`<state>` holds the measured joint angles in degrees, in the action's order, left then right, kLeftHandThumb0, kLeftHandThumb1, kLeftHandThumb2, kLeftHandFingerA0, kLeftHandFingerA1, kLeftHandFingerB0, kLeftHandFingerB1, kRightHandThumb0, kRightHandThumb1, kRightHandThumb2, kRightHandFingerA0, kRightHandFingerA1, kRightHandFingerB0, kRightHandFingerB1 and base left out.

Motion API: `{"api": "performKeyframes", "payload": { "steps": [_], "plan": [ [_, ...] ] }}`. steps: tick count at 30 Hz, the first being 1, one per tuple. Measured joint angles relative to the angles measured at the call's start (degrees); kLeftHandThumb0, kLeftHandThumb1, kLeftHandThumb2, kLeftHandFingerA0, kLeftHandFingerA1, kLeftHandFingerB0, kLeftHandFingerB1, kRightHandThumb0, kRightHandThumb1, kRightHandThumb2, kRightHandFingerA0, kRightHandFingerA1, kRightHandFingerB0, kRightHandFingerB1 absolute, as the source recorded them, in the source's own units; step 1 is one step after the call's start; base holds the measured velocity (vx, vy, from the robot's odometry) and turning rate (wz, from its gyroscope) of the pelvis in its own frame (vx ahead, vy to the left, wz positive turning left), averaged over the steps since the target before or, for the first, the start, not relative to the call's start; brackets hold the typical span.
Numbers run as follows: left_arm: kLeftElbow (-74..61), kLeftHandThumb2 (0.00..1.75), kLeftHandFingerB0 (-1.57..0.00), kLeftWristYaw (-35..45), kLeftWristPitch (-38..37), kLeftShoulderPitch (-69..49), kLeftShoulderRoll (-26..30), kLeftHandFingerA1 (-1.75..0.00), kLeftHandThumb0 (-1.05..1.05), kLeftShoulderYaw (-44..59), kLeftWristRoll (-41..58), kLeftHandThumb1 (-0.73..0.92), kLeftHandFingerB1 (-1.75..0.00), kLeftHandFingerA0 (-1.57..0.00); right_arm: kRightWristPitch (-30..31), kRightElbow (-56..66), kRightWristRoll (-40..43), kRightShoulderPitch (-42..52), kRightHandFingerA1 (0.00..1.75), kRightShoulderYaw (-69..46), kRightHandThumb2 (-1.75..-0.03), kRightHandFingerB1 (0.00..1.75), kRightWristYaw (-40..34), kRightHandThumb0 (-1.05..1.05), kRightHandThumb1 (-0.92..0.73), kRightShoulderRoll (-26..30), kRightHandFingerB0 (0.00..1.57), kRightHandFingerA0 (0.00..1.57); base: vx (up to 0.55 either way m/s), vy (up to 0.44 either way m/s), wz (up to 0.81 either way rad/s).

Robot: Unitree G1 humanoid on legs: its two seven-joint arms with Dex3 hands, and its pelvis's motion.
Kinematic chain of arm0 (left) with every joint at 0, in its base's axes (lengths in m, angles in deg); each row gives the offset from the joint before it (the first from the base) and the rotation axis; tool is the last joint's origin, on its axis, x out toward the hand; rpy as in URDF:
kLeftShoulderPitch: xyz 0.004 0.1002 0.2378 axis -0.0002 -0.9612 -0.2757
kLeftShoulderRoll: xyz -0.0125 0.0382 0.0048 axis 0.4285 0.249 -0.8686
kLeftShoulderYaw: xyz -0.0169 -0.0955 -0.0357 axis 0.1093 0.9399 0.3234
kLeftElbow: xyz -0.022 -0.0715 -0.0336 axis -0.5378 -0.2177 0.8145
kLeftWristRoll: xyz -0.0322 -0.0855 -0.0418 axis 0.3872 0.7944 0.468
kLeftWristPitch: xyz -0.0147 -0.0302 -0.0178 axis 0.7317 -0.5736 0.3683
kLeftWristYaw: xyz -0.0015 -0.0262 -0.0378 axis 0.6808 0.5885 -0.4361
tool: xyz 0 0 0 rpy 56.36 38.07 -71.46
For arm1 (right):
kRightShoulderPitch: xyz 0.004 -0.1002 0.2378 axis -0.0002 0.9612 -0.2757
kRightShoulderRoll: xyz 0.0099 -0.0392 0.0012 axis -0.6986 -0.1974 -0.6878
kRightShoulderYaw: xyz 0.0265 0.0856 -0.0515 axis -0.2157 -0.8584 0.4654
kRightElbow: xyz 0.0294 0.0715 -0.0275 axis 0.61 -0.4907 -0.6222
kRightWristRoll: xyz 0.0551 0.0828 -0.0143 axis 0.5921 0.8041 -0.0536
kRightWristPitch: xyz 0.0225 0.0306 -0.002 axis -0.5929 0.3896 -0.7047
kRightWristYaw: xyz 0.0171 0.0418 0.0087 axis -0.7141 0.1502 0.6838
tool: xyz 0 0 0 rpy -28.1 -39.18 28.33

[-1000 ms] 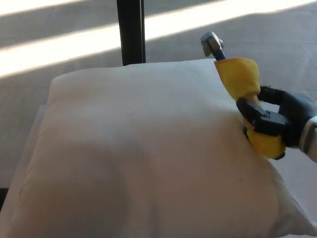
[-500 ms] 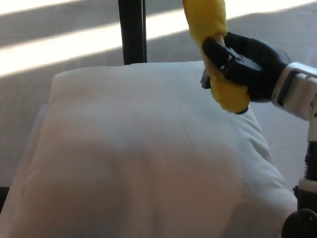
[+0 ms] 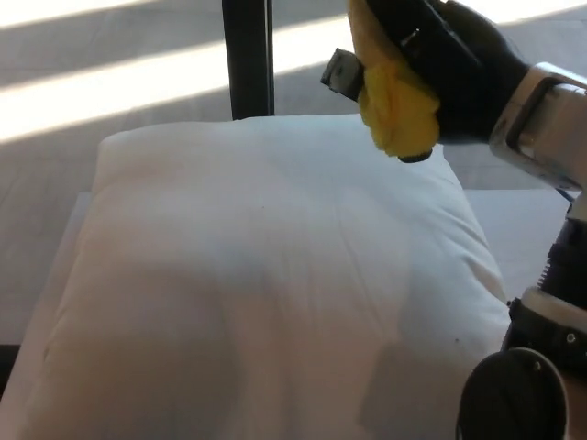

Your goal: A hammer is kept on the right hand side and a pillow is kept on the left hand side on the desk infront of the robot and the robot uses its right hand to pick up the hammer and makes a downward swinging motion to hit the pillow

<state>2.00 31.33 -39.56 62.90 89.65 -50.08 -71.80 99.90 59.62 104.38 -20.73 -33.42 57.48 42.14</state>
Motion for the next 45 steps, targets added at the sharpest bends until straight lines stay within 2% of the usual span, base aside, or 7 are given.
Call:
{"api": "performKeyframes", "payload": {
  "steps": [6,15,18,21,22,24,45],
  "plan": [
    [0.03,0.90,-0.47,0.05,-0.01,0.01,0.05,-0.63,-0.58,0.31,0.24,0.55,-0.57,-0.63,5.26,3.33,0.56,0.01,1.75,-3.53,-1.18,1.75,-0.71,-0.31,-0.66,-0.22,0.69,0.99,0.00,0.000,0.00],
    [0.04,0.61,-0.56,0.63,-0.04,0.55,0.68,-0.50,-0.56,0.50,0.60,0.70,-0.46,-0.71,10.37,6.15,2.63,9.78,1.75,3.42,-0.86,1.48,-3.29,-0.43,-0.78,1.16,0.75,1.03,0.00,0.000,0.00],
    [0.02,0.90,-0.48,0.62,-0.03,0.80,0.78,-0.63,-0.60,0.45,0.57,0.54,-0.58,-0.63,11.06,5.91,2.71,15.83,1.75,6.79,-1.03,1.61,-3.83,-0.35,-0.72,1.79,0.79,1.06,0.00,0.000,0.00],
    [-0.19,0.60,-0.53,0.61,-0.04,0.88,0.78,-0.50,-0.58,0.39,0.56,0.70,-0.45,-0.71,11.39,5.78,2.64,21.68,1.75,10.00,-1.06,1.58,-4.72,-0.32,-0.71,1.87,0.77,1.05,0.00,0.000,0.00],
    [-0.27,0.90,-0.49,0.60,-0.04,0.96,0.78,-0.63,-0.60,0.35,0.55,0.54,-0.58,-0.63,11.43,5.73,2.64,23.66,1.75,11.21,-1.14,1.69,-5.05,-0.29,-0.67,1.86,0.69,1.05,0.00,0.000,0.00],
    [-0.30,0.62,-0.52,0.60,-0.03,1.12,0.78,-0.50,-0.57,0.34,0.57,0.70,-0.45,-0.70,11.44,5.81,2.64,27.21,1.75,13.61,-1.18,1.66,-5.44,-0.31,-0.63,1.85,0.72,1.05,0.00,0.000,0.00],
    [-1.26,0.62,-0.50,1.01,-0.02,2.16,2.46,-0.48,-0.58,0.00,0.63,0.70,-0.44,-0.67,9.15,10.11,4.01,44.12,1.75,22.00,-1.07,1.59,-8.16,-0.34,-0.71,-0.44,0.73,1.10,0.00,0.000,0.00]
  ]
}}
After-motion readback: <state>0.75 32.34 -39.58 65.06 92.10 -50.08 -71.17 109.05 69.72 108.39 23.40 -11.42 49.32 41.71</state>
